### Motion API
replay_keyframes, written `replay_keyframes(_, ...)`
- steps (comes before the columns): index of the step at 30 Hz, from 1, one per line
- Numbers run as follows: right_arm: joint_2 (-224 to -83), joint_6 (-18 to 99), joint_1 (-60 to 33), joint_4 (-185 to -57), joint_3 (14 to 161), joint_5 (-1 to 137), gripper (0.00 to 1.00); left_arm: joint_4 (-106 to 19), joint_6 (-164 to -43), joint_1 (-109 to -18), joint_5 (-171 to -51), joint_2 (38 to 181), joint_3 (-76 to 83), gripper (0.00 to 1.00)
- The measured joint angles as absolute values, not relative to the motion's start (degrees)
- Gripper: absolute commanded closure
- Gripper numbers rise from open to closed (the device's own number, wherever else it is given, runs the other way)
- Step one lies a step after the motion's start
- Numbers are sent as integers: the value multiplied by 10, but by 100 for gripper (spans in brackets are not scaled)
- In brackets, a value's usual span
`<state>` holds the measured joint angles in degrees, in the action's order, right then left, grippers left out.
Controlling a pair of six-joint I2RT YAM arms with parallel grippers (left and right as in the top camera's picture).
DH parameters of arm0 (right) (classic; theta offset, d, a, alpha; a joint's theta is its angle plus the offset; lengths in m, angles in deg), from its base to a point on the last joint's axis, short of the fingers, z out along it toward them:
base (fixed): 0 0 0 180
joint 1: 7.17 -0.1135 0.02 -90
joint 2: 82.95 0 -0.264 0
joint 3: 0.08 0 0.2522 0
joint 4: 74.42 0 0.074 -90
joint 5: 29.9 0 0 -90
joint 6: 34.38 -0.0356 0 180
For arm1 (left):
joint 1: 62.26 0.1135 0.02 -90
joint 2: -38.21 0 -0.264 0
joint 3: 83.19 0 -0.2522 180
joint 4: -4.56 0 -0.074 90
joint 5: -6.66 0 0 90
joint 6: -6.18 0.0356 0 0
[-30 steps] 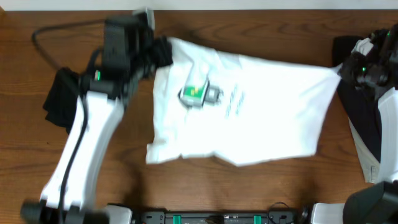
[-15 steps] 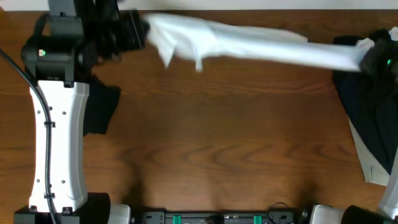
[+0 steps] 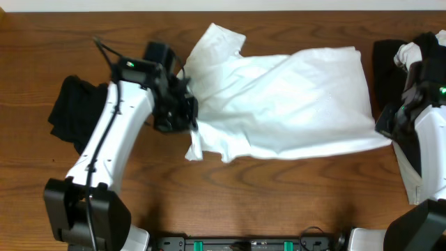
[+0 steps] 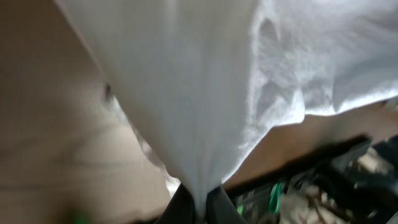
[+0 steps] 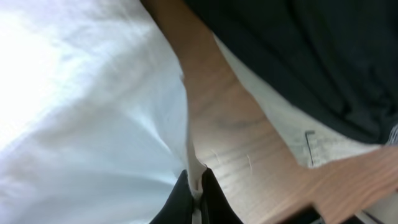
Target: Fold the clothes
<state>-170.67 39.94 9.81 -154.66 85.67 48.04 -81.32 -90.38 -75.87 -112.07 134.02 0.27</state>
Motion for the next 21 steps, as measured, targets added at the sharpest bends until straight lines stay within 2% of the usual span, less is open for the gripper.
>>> replay_keyframes(6, -1707, 399, 98, -1543, 835, 467, 99, -809, -899, -808, -1121, 1340, 65, 94)
replay_keyframes(8, -1707, 399, 98, -1543, 835, 465, 99, -808, -899, -825, -1121, 1340, 72, 91)
replay_keyframes(9, -1707, 399, 98, -1544, 835, 464, 99, -807, -897, -833, -1121, 1340, 73, 76)
replay_keyframes(10, -1707, 399, 98, -1545, 835, 464, 99, -805, -893, -842, -1120, 1340, 75, 50)
replay_keyframes(11, -1707, 399, 98, -1546, 835, 463, 99, -803, -892, -847, -1121, 1340, 75, 36)
replay_keyframes(12, -1707, 399, 98, -1547, 835, 463, 99, -800, -894, -852, -1121, 1340, 75, 30)
replay_keyframes(15, -1707, 399, 98, -1547, 835, 463, 99, -799, -894, -858, -1121, 1340, 75, 27)
replay_keyframes(21, -1707, 399, 98, -1548, 835, 462, 99, -796, -906, -857, -1064, 1340, 75, 26)
